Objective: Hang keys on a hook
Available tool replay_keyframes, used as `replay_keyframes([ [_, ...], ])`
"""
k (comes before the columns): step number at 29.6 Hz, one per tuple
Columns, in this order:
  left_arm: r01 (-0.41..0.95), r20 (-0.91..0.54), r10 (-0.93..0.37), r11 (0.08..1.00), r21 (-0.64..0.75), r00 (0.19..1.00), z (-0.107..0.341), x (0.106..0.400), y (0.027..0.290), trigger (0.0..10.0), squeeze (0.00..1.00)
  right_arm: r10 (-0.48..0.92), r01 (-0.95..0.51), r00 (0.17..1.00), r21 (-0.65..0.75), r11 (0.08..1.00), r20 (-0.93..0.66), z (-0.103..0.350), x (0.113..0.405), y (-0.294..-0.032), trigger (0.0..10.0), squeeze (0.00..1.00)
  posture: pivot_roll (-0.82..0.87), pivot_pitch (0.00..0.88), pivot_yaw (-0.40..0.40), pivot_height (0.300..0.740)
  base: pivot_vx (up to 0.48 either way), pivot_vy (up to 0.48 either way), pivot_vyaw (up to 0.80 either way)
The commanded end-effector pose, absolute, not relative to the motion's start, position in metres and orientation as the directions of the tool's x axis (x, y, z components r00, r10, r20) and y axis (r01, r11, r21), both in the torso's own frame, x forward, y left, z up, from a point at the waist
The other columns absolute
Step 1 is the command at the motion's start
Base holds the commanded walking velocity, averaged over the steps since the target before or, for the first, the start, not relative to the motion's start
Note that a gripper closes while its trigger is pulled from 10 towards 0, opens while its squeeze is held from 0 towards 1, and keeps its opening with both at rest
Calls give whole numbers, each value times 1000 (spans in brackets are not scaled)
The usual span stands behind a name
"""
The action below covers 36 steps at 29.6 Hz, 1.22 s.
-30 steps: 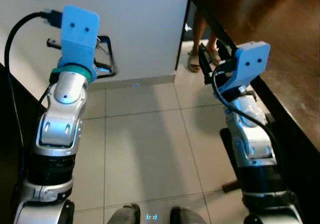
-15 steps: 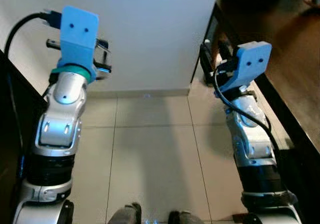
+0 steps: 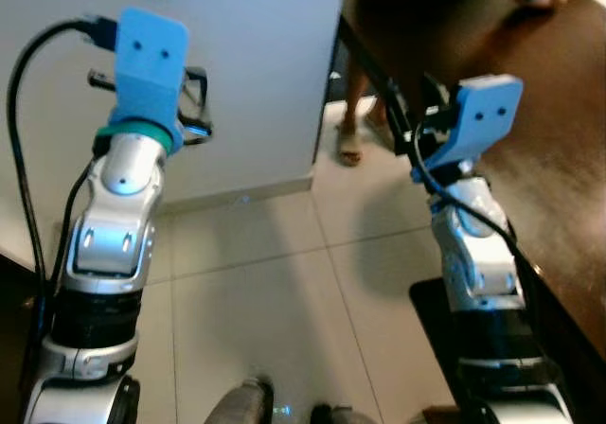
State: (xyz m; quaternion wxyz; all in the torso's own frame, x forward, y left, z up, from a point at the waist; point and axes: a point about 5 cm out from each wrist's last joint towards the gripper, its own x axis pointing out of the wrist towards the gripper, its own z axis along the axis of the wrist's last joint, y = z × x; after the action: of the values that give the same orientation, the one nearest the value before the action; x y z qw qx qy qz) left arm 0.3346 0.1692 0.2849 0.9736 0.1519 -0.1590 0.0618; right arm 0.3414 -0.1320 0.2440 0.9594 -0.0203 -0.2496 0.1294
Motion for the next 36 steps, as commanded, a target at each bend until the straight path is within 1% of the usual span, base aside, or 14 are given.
replay_keyframes([
  [1,-173,337,73,945,277,939,286,334,169,10000,0,253,-232,849,-102,967,463,240,341,-135,10000,0,79,130,106,740,480,0,-444],
  [19,-180,367,74,947,264,927,294,335,169,10000,0,285,-257,835,-125,958,470,240,339,-130,10000,0,82,137,109,740,480,0,-25],
  [36,-207,452,78,948,242,888,319,337,168,10000,0,299,-268,831,-134,954,469,238,337,-128,10000,0,83,143,105,740,480,0,0],
])
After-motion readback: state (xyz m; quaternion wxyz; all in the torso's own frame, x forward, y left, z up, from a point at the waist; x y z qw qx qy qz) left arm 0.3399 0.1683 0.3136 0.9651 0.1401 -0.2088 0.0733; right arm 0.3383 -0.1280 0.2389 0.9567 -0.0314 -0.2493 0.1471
